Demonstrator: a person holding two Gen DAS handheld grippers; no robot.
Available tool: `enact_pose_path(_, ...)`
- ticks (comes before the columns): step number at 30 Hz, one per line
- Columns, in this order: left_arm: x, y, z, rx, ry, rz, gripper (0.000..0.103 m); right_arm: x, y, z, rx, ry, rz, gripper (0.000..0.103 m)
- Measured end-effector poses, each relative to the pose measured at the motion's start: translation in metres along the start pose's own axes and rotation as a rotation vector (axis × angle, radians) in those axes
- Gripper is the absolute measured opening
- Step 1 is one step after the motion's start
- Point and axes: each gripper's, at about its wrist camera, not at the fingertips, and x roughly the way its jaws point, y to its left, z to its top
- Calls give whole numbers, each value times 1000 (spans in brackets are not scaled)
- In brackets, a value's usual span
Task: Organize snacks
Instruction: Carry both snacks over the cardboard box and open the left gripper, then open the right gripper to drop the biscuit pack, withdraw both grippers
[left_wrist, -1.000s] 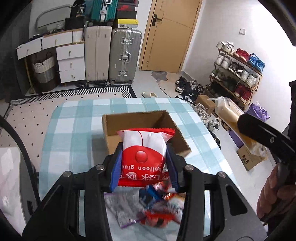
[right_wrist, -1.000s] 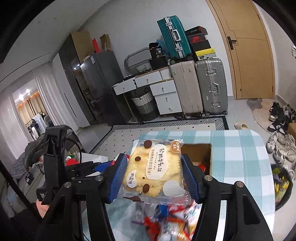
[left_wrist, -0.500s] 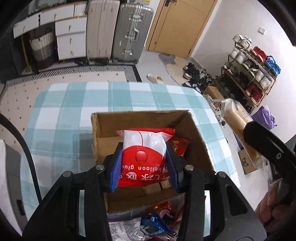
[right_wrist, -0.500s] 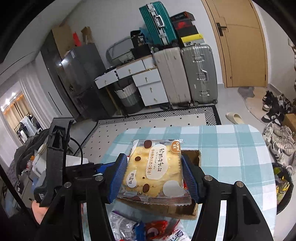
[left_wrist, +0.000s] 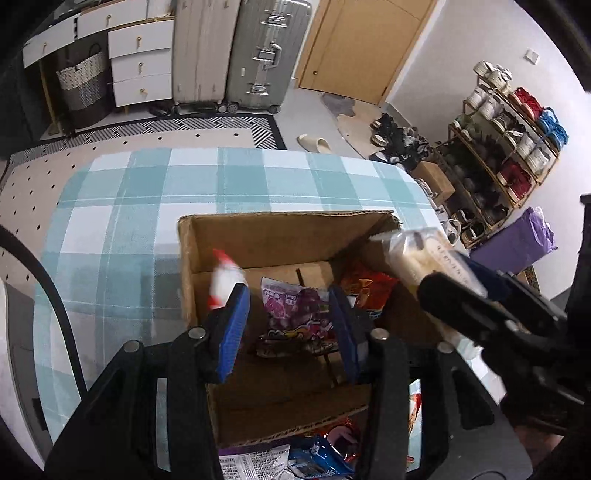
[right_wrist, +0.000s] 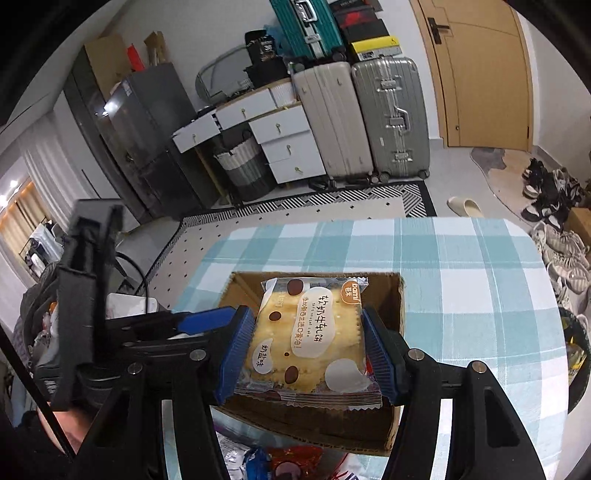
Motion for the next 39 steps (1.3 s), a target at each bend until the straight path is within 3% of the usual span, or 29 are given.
enact_pose_path(8, -25, 3, -11, 4, -41, 39, 44, 9, 3, -7, -16, 20, -28, 61)
enact_pose_path(12, -48, 1, -20, 13, -77, 63, 62, -5, 5, -11, -9, 6, -11, 62)
enact_pose_path(19, -103, -11, -47, 39, -165, 96, 69, -56, 19, -19, -41, -46, -15, 65)
enact_pose_path(22, -129, -22, -62, 79, -232, 162, 77, -81, 28, -24, -65, -76, -23, 68)
enact_pose_path(26, -161, -44, -81, 191, -318, 283, 80, -113, 41, -36, -89, -98, -26, 70)
enact_pose_path(35, -231, -74, -129, 215, -397, 284, 87, -193, 66, -68, -126, -201, -16, 80)
enact_pose_path(39, -254, -80, -154, 207, -424, 289, 98, -223, 75, -87, -121, -240, -6, 89)
